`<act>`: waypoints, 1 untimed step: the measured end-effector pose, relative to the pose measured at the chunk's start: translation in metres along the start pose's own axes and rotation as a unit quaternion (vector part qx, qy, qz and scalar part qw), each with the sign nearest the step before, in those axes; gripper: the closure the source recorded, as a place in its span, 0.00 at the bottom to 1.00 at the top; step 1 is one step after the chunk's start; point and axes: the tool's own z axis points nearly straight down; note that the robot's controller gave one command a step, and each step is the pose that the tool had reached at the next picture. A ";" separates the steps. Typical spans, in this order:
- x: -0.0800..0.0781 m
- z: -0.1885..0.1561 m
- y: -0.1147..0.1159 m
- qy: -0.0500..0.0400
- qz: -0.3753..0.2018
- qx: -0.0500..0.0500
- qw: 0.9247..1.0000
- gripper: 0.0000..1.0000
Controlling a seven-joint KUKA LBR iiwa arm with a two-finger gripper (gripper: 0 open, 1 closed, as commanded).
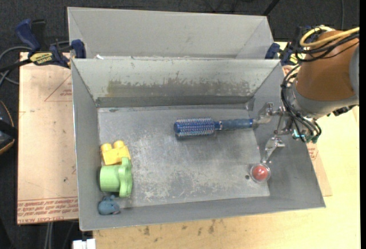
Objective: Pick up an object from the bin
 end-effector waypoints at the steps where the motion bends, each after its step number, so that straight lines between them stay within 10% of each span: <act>1: -0.068 0.083 0.043 -0.009 -0.010 0.001 1.000 0.00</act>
Offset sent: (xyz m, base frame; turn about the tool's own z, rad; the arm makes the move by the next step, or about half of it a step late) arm 0.0621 0.0409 -0.0867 -0.0155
